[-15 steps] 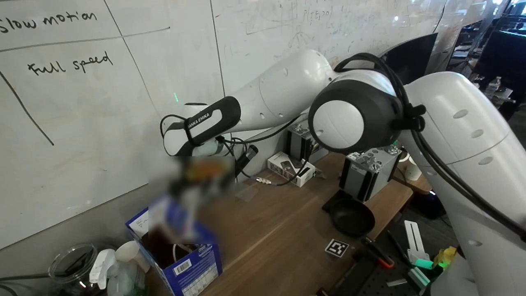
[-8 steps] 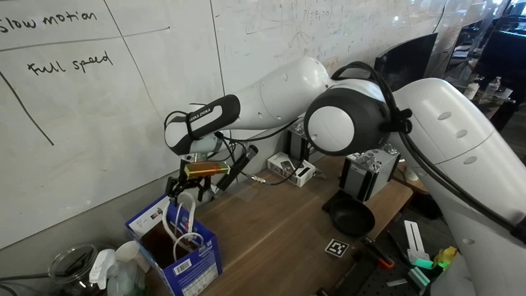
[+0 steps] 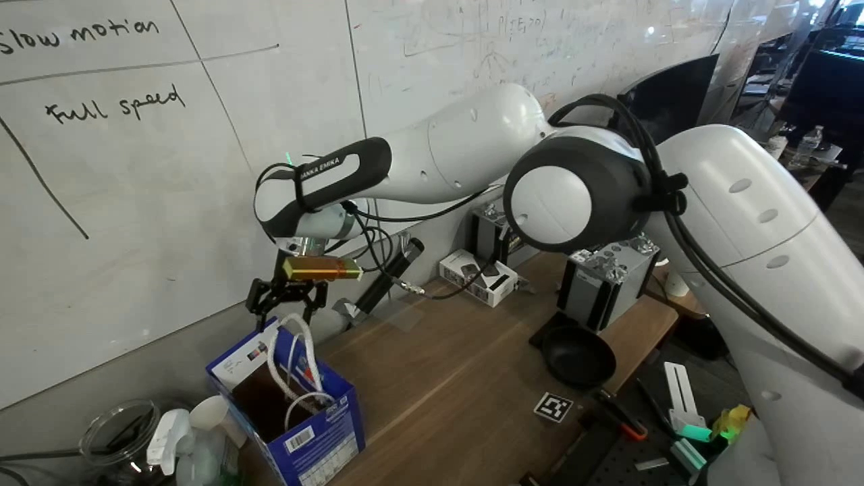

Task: Put the white object in the blue box

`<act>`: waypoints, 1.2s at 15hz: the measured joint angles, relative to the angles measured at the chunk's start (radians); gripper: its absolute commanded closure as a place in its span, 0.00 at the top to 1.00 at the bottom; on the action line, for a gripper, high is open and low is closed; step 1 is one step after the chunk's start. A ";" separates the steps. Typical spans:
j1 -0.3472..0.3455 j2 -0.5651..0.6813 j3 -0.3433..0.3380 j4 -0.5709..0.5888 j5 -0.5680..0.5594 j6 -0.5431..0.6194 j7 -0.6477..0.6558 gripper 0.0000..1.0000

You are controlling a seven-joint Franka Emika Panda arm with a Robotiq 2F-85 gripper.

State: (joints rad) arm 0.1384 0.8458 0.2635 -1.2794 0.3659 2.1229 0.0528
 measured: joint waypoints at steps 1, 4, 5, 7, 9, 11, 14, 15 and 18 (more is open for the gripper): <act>0.001 -0.006 0.013 -0.003 0.009 -0.004 -0.004 1.00; 0.010 -0.028 0.054 -0.029 0.032 -0.013 -0.019 1.00; 0.015 -0.039 0.068 -0.046 0.040 -0.013 -0.028 1.00; 0.029 -0.061 0.091 -0.088 0.055 -0.013 -0.043 1.00; 0.043 -0.084 0.108 -0.137 0.066 -0.013 -0.060 1.00; 0.056 -0.100 0.118 -0.182 0.073 -0.013 -0.076 1.00; 0.068 -0.118 0.120 -0.228 0.074 -0.013 -0.089 1.00; 0.068 -0.121 0.119 -0.234 0.074 -0.011 -0.093 1.00; 0.068 -0.133 0.107 -0.236 0.073 -0.001 -0.096 1.00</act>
State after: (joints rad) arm 0.2061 0.7132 0.3701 -1.5156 0.4388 2.1220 -0.0430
